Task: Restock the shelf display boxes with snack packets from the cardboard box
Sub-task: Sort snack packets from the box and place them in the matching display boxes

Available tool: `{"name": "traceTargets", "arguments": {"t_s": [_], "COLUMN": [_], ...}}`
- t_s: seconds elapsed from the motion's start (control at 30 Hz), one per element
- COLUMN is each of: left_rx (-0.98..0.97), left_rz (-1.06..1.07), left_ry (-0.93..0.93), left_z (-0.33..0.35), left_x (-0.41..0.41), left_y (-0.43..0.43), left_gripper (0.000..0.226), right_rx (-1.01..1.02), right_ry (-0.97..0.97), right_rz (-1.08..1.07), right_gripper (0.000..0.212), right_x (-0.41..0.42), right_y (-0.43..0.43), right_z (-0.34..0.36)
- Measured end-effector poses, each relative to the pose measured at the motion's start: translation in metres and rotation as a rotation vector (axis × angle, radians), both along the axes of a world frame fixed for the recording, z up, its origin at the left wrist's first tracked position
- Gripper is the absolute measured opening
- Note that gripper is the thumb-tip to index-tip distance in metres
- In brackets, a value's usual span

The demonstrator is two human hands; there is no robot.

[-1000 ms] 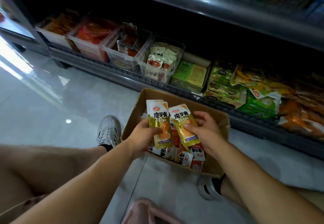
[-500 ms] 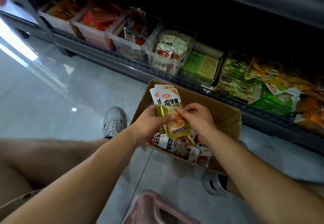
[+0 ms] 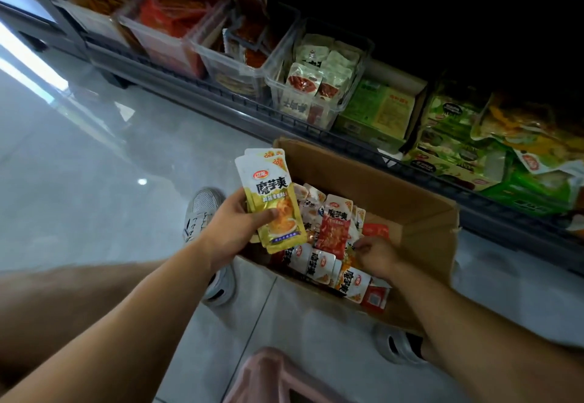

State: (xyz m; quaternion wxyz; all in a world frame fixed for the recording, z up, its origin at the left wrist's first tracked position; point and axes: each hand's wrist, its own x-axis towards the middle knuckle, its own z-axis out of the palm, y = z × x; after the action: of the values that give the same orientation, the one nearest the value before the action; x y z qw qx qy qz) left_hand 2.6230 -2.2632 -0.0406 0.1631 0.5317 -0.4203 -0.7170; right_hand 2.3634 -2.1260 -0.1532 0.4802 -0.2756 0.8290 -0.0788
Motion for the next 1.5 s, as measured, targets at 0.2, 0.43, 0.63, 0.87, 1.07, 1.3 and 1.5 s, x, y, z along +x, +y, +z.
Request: {"name": "traceTargets", "arguments": {"t_s": [0.2,0.43,0.63,0.87,1.07,1.3,1.5], "left_rx": [0.042,0.027,0.03,0.049,0.103,0.056,-0.12], "left_rz": [0.034,0.012,-0.003,-0.035,-0.093,-0.192,-0.194], "left_ry": [-0.007,-0.037,-0.038,-0.023,0.084,0.243,0.28], "left_z": [-0.005,-0.004,-0.004,-0.003,0.006,0.04,0.089], "left_x": [0.002,-0.005,-0.009,-0.021,-0.03,-0.05,-0.079], "left_y": [0.001,0.0,0.004,0.012,0.02,0.024,0.021], "left_gripper": [0.036,0.034,0.035,0.04,0.035,0.029,0.047], "right_rx": [0.007,-0.052,-0.221,-0.363,-0.409,-0.472,-0.635], "right_ry": [0.095,0.015,-0.044,-0.451,-0.643,-0.316,-0.322], "right_rz": [-0.048,-0.089,-0.375,-0.551,-0.394,-0.208,-0.179], "right_gripper": [0.036,0.01,0.01,0.014,0.012,0.033,0.041], "right_x": [0.011,0.001,-0.019,-0.008,0.027,0.036,0.016], "right_y": [0.005,0.007,-0.011,-0.021,-0.042,-0.053,-0.042], "right_z": [-0.033,-0.034,0.012,0.073,0.116,0.149,0.219]}}
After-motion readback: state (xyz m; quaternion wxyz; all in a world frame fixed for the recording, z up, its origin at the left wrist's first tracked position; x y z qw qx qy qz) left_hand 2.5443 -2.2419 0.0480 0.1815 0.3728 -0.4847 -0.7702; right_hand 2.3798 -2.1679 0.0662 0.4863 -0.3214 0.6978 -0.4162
